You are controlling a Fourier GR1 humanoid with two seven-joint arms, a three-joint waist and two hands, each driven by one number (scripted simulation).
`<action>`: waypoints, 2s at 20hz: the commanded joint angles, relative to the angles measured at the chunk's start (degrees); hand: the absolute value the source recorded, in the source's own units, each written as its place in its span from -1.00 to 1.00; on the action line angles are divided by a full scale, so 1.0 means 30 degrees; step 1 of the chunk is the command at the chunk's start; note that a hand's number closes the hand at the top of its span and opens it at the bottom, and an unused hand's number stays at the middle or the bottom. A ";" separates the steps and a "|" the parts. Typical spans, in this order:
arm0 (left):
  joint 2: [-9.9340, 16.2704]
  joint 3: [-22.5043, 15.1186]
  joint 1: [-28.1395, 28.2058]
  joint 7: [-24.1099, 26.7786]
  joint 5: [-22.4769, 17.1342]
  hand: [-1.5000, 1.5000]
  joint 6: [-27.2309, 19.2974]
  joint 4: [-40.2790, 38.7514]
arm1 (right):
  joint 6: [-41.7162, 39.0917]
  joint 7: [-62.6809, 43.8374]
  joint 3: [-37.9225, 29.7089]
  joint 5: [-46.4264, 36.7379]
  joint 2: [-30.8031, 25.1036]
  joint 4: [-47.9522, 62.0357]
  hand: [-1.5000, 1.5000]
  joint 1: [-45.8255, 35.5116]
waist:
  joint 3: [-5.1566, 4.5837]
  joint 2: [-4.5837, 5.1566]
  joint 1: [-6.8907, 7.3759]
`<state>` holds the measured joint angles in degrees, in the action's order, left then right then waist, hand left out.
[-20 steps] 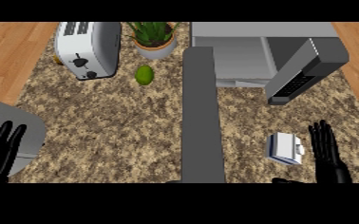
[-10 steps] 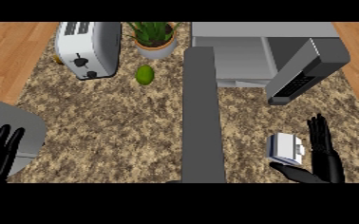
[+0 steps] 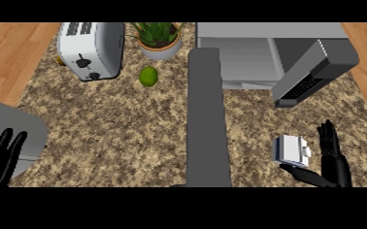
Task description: Pick up the milk, place it into the microwave and close the microwave
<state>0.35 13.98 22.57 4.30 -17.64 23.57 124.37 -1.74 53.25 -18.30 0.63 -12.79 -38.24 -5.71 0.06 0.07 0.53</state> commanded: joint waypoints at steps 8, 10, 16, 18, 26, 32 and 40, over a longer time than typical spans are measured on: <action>-0.0107 -0.0266 -0.0699 -0.0951 -0.0202 -1.00 -0.0837 0.0286 | -0.7309 0.2632 0.2782 -0.0007 0.0923 0.1132 1.00 -0.0656 | 0.0033 0.0003 0.0002; 0.0363 0.0195 -0.1127 -0.1040 -0.0476 -1.00 -0.0471 -0.0146 | -0.6900 0.3280 0.2448 -0.0047 -0.0273 0.1425 1.00 -0.0753 | 0.0012 0.0007 -0.0050; -0.0043 0.0352 -0.0421 -0.0168 -0.0171 -1.00 -0.0086 -0.0690 | -0.1794 0.2803 0.1187 0.0338 0.0340 -0.0587 1.00 -0.0382 | -0.0016 -0.0035 -0.0110; 0.0523 0.0763 -0.0736 -0.0759 -0.1172 -1.00 0.0048 -0.0974 | -0.2380 0.1983 0.1643 0.1052 0.1766 -0.2582 1.00 -0.0066 | -0.0028 -0.0063 -0.0178; -0.0034 0.0920 0.0330 0.1003 -0.0789 -1.00 0.1616 -0.1470 | -0.1641 0.2216 0.1455 0.1056 0.1423 -0.1322 1.00 -0.1675 | -0.0019 -0.0031 -0.0051; 0.0449 0.1597 0.0110 -0.0504 -0.2288 -1.00 0.0972 -0.0560 | -0.3526 0.0764 0.2766 0.1600 0.1763 -0.4988 1.00 0.0071 | -0.0020 -0.0048 -0.0093; 0.0561 0.1470 -0.0520 -0.0904 -0.2089 -1.00 0.0622 -0.0855 | -0.0579 -0.6370 0.5123 0.0853 0.3053 -1.4093 1.00 0.1166 | -0.0032 -0.0062 -0.0171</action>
<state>1.18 16.98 21.64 2.57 -22.17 25.03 122.21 -6.91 41.19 -5.25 4.50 -4.98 -72.79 -2.04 -0.04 -0.16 -0.09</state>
